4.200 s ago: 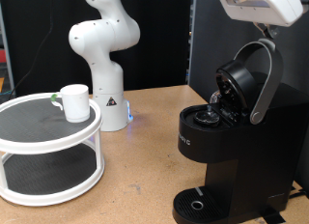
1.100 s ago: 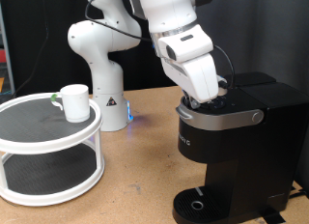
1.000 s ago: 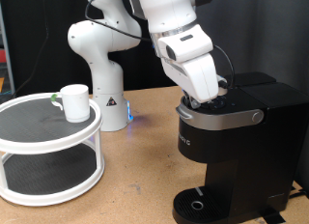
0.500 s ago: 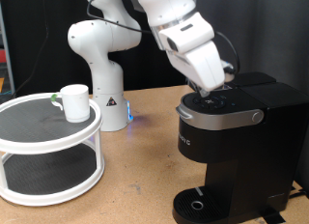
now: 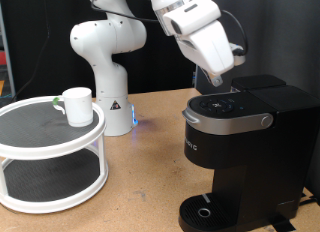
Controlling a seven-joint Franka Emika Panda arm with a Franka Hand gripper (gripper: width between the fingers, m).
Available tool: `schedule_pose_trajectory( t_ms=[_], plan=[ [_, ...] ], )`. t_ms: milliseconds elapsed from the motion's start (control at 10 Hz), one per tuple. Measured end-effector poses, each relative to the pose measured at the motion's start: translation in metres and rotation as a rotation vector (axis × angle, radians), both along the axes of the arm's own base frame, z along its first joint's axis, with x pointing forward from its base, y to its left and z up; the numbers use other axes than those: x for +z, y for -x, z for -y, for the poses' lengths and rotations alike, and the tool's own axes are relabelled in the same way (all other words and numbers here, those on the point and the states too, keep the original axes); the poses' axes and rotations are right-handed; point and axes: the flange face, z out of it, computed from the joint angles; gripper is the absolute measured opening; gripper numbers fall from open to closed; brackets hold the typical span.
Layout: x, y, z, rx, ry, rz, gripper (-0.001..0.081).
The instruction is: Make a cup of coffee with the keurig machine
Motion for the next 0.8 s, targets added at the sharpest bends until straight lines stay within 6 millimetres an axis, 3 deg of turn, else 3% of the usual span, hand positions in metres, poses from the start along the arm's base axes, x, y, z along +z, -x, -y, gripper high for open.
schedule_pose_trajectory(
  t_ms=[300,500,800],
  plan=[
    [-0.008,0.012,0.006,-0.322,-0.08,-0.049,0.0007],
    [-0.005,0.034,0.014,-0.239,-0.053,-0.147,0.0007],
    [-0.009,0.033,0.017,-0.346,-0.106,-0.116,0.0007]
  ],
)
